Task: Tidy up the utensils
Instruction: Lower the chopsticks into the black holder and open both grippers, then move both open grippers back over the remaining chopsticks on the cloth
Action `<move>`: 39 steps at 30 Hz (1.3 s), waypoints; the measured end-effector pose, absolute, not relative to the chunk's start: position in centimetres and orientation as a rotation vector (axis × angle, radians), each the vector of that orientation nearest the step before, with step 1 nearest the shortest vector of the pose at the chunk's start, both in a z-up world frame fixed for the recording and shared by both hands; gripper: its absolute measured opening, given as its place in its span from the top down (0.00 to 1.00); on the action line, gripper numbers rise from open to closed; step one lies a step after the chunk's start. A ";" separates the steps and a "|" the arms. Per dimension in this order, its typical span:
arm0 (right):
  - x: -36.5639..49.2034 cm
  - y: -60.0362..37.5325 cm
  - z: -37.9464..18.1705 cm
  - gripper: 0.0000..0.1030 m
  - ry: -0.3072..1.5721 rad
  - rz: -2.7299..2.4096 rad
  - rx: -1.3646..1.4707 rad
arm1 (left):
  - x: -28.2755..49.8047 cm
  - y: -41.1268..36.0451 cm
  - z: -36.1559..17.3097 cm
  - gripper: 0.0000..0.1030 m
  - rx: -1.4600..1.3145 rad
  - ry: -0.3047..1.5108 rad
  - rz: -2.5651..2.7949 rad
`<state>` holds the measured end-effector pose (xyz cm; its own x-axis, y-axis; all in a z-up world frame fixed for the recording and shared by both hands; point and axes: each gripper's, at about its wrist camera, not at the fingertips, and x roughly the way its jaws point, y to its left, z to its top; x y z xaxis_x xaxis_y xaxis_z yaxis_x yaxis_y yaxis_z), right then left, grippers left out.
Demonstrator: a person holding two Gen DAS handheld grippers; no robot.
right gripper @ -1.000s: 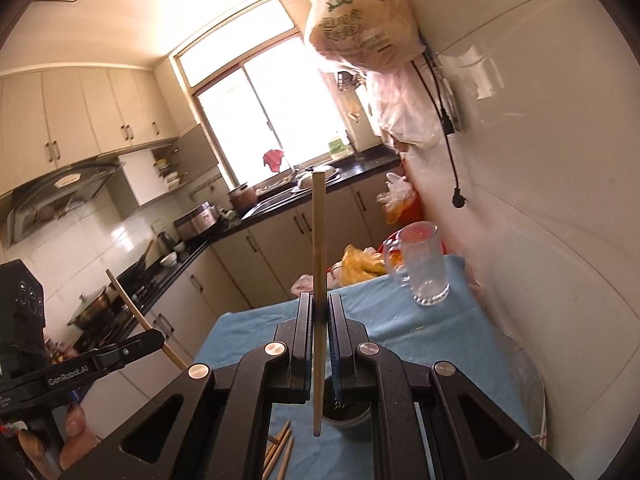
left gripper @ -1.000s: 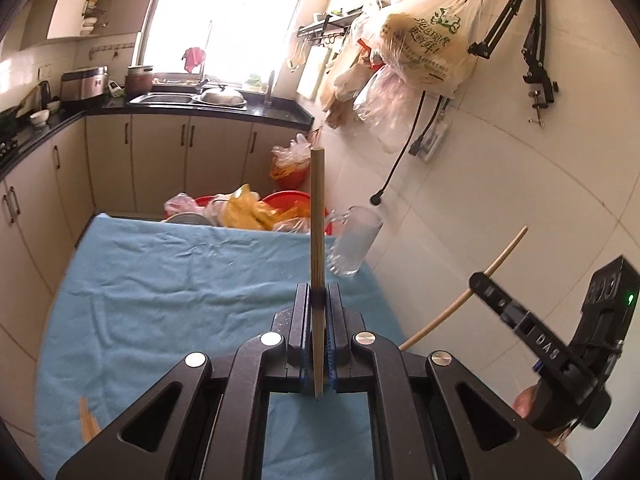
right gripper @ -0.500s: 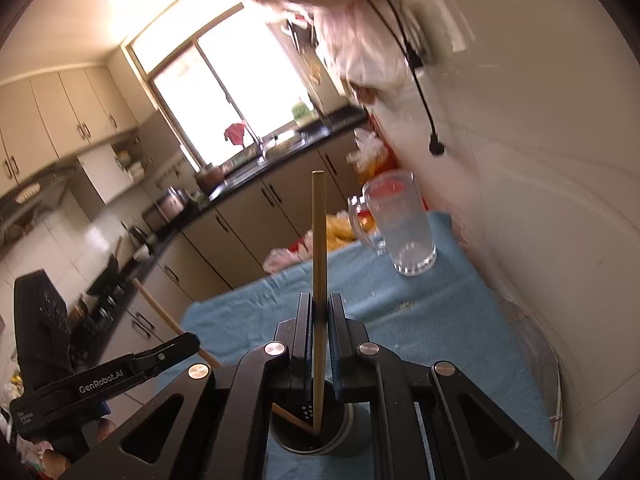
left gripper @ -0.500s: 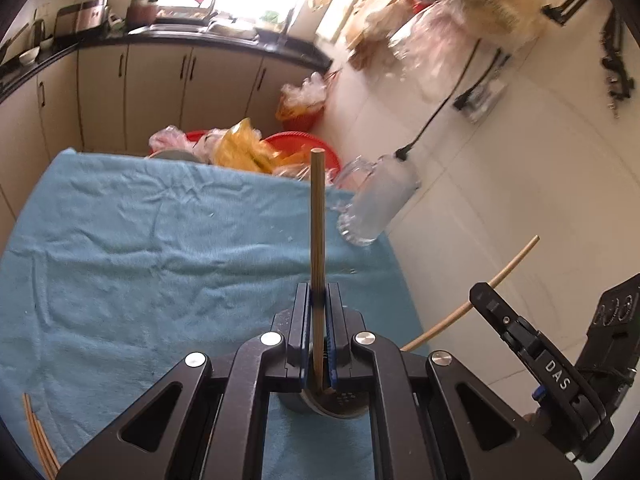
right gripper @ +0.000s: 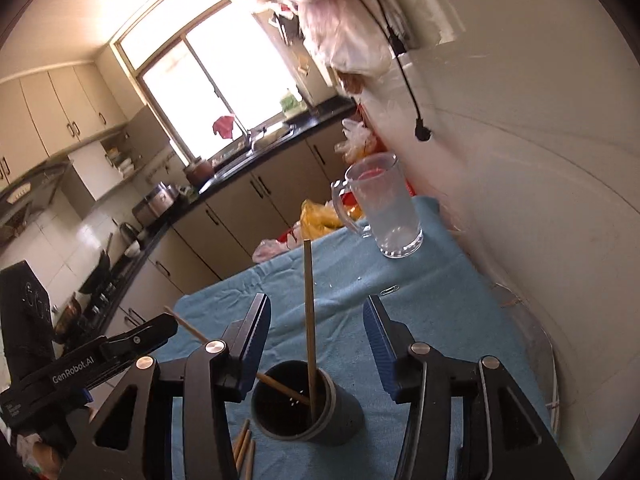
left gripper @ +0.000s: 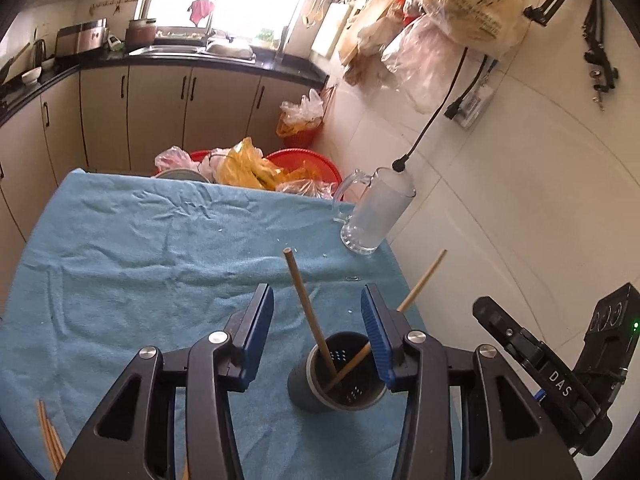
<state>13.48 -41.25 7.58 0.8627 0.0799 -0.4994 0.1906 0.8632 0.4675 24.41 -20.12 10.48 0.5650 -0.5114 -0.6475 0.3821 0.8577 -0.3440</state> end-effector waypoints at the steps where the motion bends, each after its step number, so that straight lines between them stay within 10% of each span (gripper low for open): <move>1: 12.9 -41.1 7.7 0.49 0.528 -0.061 0.529 | 23.9 -19.7 10.8 0.56 -0.172 0.807 -0.528; 39: 6.6 -26.3 -3.0 0.42 0.876 0.143 0.368 | 9.4 11.6 -3.9 0.46 -0.358 1.035 -0.095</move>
